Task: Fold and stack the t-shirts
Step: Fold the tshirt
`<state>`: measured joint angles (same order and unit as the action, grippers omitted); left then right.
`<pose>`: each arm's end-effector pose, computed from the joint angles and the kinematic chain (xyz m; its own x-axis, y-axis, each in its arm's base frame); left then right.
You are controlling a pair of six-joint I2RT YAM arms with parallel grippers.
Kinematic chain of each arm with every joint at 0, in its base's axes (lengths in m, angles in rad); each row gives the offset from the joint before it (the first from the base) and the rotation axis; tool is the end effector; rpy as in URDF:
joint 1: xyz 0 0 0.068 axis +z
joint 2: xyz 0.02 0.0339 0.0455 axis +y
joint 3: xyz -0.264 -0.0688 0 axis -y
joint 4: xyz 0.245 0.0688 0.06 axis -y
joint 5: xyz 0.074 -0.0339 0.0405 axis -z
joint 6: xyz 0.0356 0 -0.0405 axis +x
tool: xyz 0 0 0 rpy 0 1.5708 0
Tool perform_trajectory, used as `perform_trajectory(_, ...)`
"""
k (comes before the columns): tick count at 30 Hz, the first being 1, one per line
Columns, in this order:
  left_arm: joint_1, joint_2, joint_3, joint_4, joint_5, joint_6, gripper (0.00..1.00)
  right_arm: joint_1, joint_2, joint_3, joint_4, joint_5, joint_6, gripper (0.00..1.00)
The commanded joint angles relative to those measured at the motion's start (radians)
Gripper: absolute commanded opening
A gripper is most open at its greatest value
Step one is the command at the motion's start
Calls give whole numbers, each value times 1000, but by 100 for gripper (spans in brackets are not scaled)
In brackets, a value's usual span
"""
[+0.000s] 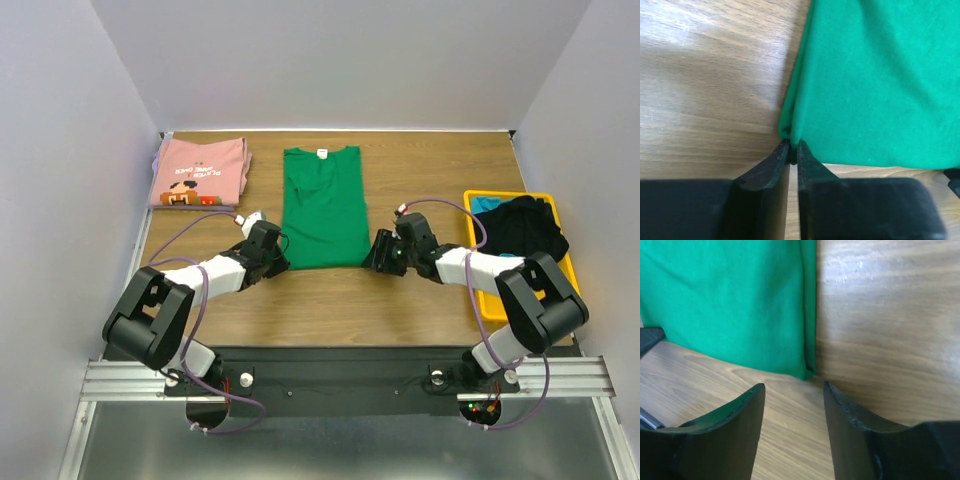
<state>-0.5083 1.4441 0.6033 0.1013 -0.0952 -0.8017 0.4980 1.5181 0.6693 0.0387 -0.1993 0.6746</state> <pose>0.2424 -0.1312 0.1591 -0.7135 -0.4213 -0.5599 -0.1287 0.8643 -0.4863 0.2498 0.1438 0.1540 -0.8643 0.2269 -0.4488 -0.0618 0.8377 0.5426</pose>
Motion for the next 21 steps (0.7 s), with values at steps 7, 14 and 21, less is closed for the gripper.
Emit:
perform_trajectory(7,4,39,1,-6,6,25,0,2,88,42,87,-2,5,24)
perform_trajectory(14,-9,-118,-120,8,51,-1,0,19,-77,-91,92,-18,28,0)
perform_trajectory(21,-200,-499,-237,-100,103,-175,0,37,-550,-281,-202,11,111,0)
